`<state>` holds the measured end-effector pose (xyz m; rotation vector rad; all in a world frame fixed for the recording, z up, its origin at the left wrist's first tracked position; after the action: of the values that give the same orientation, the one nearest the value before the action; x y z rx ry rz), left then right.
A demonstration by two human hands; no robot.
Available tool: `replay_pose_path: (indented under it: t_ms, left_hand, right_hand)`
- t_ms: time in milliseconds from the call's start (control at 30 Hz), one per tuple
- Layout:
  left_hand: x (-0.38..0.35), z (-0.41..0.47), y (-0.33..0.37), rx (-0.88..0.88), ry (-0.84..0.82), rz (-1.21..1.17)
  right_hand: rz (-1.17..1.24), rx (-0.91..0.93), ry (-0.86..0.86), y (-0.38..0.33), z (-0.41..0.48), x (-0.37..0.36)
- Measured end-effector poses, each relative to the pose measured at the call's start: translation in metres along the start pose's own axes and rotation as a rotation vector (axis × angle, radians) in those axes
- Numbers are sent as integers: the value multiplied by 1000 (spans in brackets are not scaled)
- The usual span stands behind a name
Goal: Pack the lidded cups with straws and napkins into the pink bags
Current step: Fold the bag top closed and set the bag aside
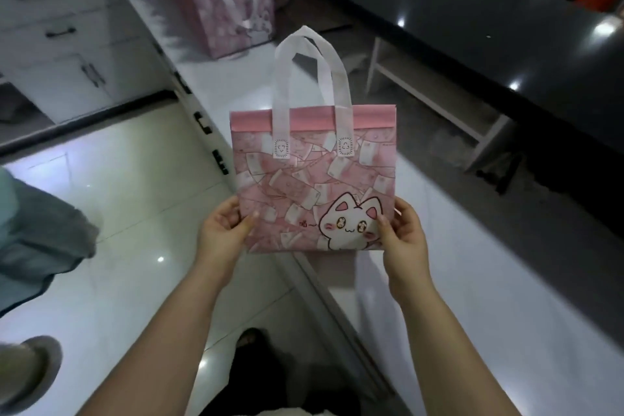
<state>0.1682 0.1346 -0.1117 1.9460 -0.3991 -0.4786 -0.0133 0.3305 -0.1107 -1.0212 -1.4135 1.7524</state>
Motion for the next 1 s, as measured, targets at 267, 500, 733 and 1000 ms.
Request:
replay_pose_path:
  t_ms: [267,500,733,1000]
  left_hand:
    - [150,44,57,-73,283,-223]
    - [297,115,141,-154,407,-305]
    - [369,196,215,-121,438,-406]
    - [399,311,340,-233,428,-450]
  right_hand:
    - [22,-2,-214,27,26,-200]
    - [95,35,-290,37,50,-403]
    - [103,78,-295,27,103,-533]
    - [125,238,-305,-2,217,-659]
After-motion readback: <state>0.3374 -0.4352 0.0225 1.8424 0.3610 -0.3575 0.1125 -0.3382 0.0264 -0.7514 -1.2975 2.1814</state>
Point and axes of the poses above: each hand's wrist, its own z-axis towards the middle knuckle, its own x-axis out of the back of the hand, y = z × x, the point moved 2 cm from there along z, towards the middle knuckle, and after that the axes turned 14 degrees about x, right-handed, at the moved point
